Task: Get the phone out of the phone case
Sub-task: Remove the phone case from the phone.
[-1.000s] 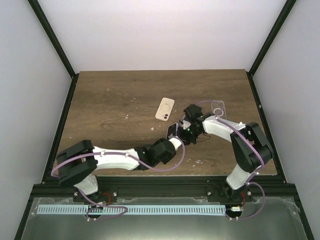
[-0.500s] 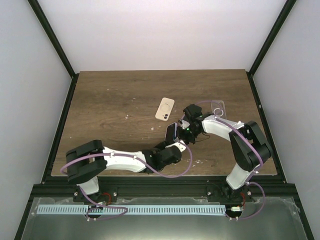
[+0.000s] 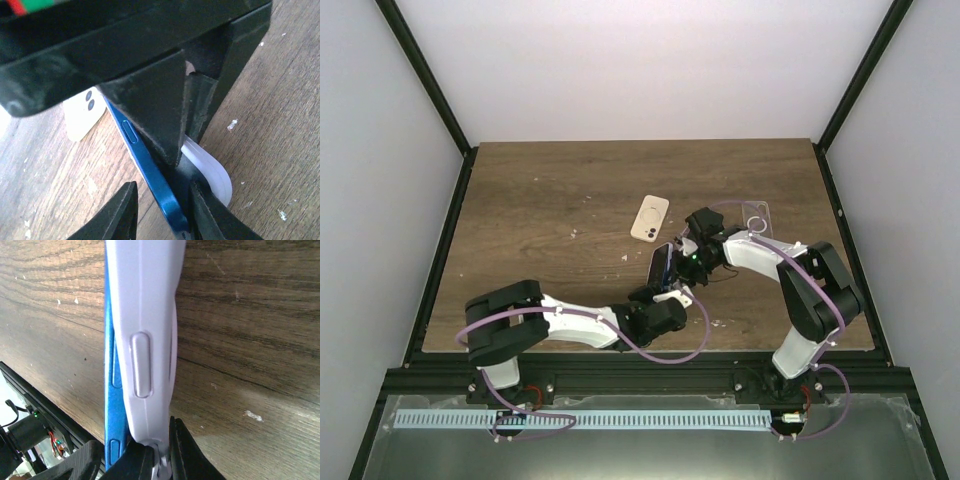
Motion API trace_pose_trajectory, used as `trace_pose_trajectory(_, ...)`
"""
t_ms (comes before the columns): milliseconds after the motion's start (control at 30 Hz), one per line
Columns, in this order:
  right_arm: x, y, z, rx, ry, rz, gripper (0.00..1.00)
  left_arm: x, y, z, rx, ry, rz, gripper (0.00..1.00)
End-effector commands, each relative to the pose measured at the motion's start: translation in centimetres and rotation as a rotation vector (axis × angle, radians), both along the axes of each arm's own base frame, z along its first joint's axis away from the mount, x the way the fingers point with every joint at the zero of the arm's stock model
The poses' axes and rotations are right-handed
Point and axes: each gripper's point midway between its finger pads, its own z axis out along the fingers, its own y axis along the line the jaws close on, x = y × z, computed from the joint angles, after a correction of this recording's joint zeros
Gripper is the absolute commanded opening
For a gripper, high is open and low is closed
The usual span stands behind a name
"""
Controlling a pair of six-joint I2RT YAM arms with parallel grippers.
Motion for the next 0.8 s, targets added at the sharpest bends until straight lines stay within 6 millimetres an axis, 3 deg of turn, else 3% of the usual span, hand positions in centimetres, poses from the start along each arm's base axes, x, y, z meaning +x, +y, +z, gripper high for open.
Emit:
trace_pose_trajectory(0,-0.1,1.3,1.1,0.071,0.000,0.034,0.01,0.2,1.0,-1.2,0.061,-0.012,0.009,0.27)
trace_pose_trajectory(367,0.5,0.7,0.2,0.007,-0.010,0.008,0.01,-0.1,1.1,-0.8,0.020,-0.001,0.005,0.01)
trace_pose_trajectory(767,2.3,-0.6,-0.7,-0.105,-0.070,-0.031,0.01,-0.3,0.4,1.0,-0.102,0.024,0.017,0.00)
